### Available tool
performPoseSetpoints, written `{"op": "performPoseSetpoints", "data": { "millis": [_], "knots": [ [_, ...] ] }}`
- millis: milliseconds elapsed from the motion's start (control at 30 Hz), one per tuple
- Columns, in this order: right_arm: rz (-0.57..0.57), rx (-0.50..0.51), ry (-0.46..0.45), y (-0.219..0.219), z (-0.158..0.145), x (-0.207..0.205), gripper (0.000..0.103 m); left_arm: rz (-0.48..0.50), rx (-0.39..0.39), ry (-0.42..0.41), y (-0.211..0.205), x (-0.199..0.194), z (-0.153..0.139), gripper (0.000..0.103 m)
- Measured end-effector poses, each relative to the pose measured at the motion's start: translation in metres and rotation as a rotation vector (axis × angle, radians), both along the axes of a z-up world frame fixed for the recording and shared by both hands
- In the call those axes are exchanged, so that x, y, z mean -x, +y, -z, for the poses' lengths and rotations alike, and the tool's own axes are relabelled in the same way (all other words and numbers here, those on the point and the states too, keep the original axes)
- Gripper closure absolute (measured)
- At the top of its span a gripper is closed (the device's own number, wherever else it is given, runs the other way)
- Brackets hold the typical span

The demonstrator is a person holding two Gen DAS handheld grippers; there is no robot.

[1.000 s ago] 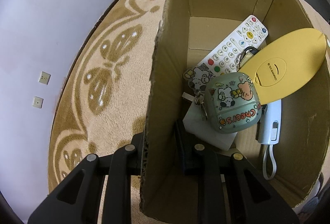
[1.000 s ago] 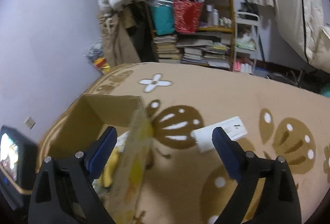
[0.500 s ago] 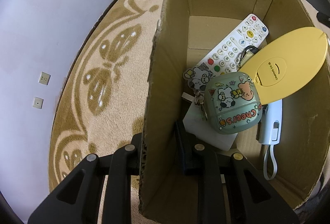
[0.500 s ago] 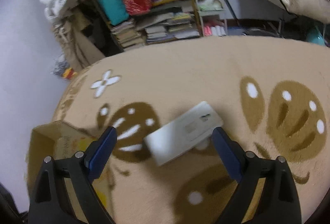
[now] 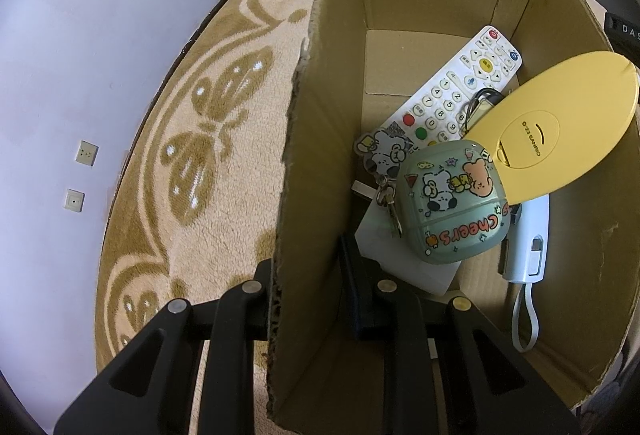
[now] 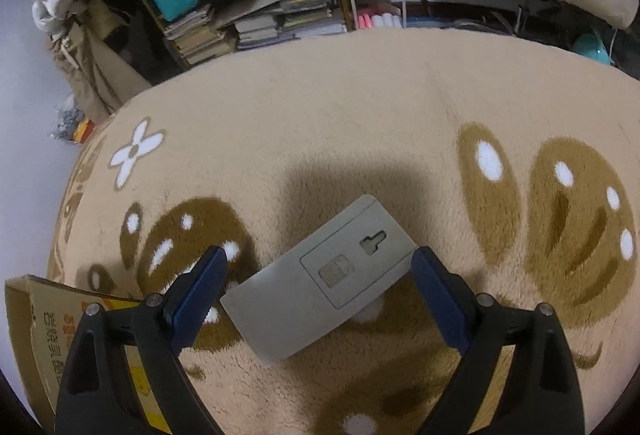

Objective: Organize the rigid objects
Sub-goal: 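Move the right gripper over the white rectangular charger on the rug, then grasp the white rectangular charger with the right gripper and lift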

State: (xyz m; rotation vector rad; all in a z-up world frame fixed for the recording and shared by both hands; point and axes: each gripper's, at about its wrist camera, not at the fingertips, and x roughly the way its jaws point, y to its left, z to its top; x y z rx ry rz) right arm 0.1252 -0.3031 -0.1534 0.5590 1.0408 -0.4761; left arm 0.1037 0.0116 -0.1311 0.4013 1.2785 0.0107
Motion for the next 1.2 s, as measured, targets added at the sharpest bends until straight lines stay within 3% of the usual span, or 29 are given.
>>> {"op": "performPoseSetpoints", "data": {
  "millis": [100,267,367,700,800,1067,1100,1167,1200],
  "knots": [
    [0.021,-0.074,0.023,-0.001,0.012,0.003,0.005,0.001,-0.001,0.000,0.000,0.000,0.000,0.081],
    [0.018,-0.028,-0.009,0.005,0.015,0.009,0.007,0.001,0.000,0.000,0.000,0.000,0.000,0.081],
    [-0.009,0.015,-0.007,0.011,0.011,0.007,0.016,0.002,-0.002,0.000,0.000,0.000,0.000,0.081],
    [-0.083,0.029,0.005,0.013,-0.006,0.008,0.069,0.000,0.000,0.001,0.000,-0.001,0.001,0.081],
    [-0.122,0.060,0.025,0.014,-0.008,0.011,0.099,0.001,-0.002,0.000,0.000,-0.001,0.001,0.081],
    [-0.087,-0.003,-0.005,0.001,-0.006,0.010,0.095,0.002,-0.003,0.000,0.000,-0.001,0.000,0.081],
    [-0.077,-0.020,-0.010,-0.001,-0.005,0.009,0.090,0.002,-0.004,0.000,0.000,-0.001,0.000,0.081],
    [-0.059,-0.068,-0.022,-0.004,-0.003,0.007,0.069,0.002,-0.003,0.000,0.000,-0.001,0.000,0.081],
    [-0.043,-0.097,-0.031,-0.006,-0.001,0.007,0.054,0.002,-0.004,0.000,0.000,-0.001,0.000,0.081]
  ]
}}
